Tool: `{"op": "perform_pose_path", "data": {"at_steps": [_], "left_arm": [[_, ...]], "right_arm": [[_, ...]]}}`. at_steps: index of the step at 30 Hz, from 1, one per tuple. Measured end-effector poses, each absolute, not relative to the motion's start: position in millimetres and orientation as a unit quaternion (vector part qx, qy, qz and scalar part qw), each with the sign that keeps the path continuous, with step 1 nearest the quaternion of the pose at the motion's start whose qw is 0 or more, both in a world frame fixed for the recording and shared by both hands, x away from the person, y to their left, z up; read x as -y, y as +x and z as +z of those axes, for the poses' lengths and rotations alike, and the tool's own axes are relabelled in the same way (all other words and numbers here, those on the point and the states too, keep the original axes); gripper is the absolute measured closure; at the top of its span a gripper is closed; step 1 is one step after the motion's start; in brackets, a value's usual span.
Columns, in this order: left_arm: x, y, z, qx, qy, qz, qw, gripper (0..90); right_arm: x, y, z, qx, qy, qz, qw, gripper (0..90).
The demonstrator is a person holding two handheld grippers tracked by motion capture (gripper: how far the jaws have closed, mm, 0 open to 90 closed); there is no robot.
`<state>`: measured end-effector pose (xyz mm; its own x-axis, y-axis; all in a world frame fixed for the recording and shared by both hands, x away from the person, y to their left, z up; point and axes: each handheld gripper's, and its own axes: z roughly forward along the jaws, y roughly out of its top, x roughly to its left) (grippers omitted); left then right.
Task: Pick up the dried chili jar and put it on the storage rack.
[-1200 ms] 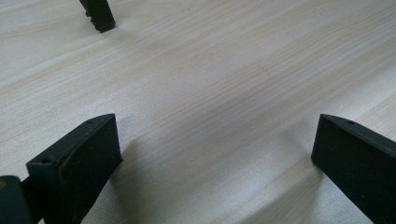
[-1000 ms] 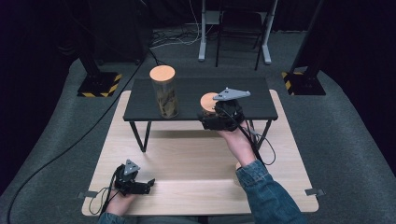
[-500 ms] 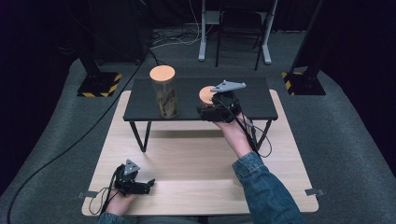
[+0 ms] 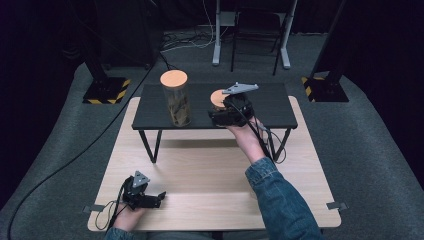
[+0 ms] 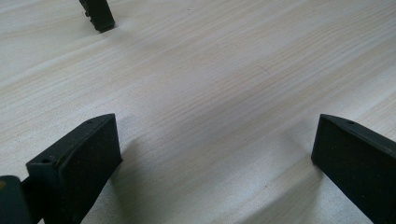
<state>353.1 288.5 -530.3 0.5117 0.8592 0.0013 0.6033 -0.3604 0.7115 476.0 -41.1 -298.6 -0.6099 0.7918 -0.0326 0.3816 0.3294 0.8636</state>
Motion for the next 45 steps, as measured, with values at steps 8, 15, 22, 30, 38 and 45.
{"op": "perform_pose_path", "data": {"at_steps": [8, 15, 22, 30, 38, 45], "left_arm": [[-288.5, 353.1, -530.3, -0.456, 0.802, 0.191, 0.335, 1.1], [-288.5, 353.2, -530.3, -0.455, 0.803, 0.191, 0.335, 1.1], [-288.5, 353.1, -530.3, -0.455, 0.803, 0.191, 0.335, 1.1], [-288.5, 353.1, -530.3, -0.455, 0.803, 0.191, 0.335, 1.1], [-288.5, 353.1, -530.4, -0.455, 0.802, 0.191, 0.335, 1.1], [-288.5, 353.1, -530.4, -0.455, 0.803, 0.191, 0.335, 1.1]], "right_arm": [[36.7, 481.3, -300.6, -0.782, 0.378, 0.438, 0.231, 24.4], [37.3, 483.2, -301.6, -0.78, 0.379, 0.441, 0.231, 24.0], [40.0, 480.5, -300.0, -0.775, 0.377, 0.452, 0.229, 20.0], [44.4, 472.7, -300.3, -0.774, 0.376, 0.454, 0.233, 13.7], [53.7, 465.3, -304.1, -0.772, 0.378, 0.456, 0.233, 12.0], [61.1, 458.2, -308.6, -0.769, 0.379, 0.46, 0.231, 11.0]]}}
